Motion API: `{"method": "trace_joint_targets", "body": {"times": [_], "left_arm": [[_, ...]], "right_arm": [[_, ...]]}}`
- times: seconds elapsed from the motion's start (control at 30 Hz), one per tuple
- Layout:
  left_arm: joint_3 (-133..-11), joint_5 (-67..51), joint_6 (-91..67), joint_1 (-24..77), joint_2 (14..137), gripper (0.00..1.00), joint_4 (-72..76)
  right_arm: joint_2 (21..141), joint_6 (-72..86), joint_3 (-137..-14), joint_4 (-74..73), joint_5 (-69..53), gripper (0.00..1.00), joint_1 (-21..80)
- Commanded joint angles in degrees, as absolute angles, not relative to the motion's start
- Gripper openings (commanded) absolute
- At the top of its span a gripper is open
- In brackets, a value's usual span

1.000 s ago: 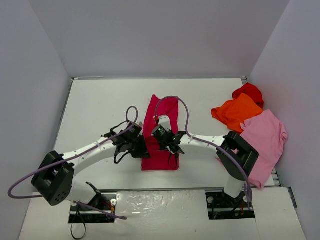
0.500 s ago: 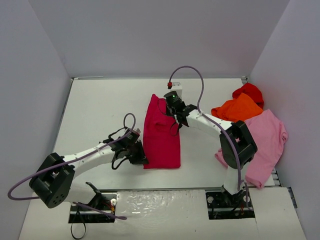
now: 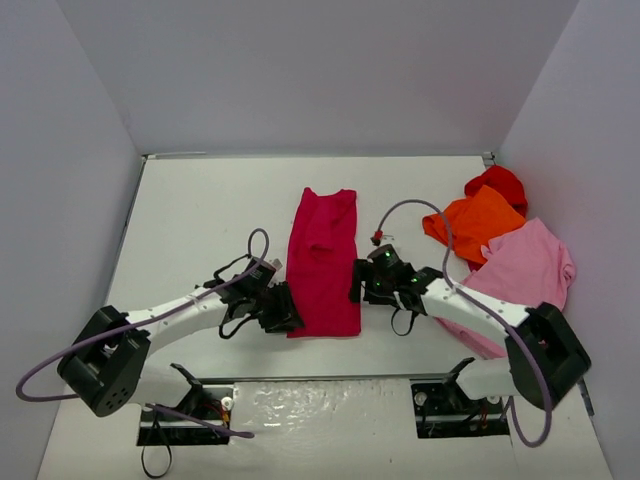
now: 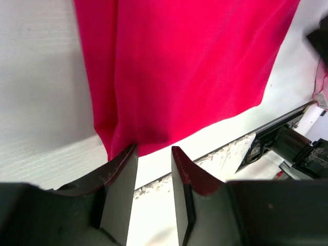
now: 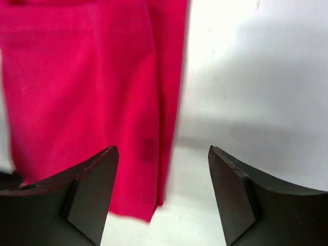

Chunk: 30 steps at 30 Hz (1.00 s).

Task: Fold and stack the t-shirts
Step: Fold the folded rectangular tshirt in 1/3 of the way, then grab one side of the 2/3 rectangular tshirt with both arms

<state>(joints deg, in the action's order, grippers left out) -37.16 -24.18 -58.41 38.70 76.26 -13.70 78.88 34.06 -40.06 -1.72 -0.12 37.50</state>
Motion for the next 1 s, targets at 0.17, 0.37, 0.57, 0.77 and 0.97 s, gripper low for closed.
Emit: {"method": "trace_joint_targets", "body": {"times": [0.17,0.37,0.57,0.77,0.97], "left_arm": [[-27.6,-35.0,-67.3,34.0,78.9,0.40,5.6],[-25.4,-36.7,-69.3,33.8,85.1,0.40,13.9],[-27.3,-35.7,-67.4,33.4,84.1,0.39,10.8],[-30.7,-34.4,-62.8,31.0,75.1,0.40,-7.0],[-31.9,-27.8,-56.4,25.1,61.8,0.44,-25.5]], "right_arm": [[57.3,49.2,-26.0,-4.4,-9.5,0.65,37.4],[58.3,50.4,-21.7,-0.5,-12.7,0.64,37.4],[62.9,52.7,-16.8,10.3,-14.8,0.62,37.4],[67.3,51.4,-16.4,13.1,-14.9,0.61,37.3],[68.2,49.4,-17.0,13.0,-14.3,0.61,36.7]]}}
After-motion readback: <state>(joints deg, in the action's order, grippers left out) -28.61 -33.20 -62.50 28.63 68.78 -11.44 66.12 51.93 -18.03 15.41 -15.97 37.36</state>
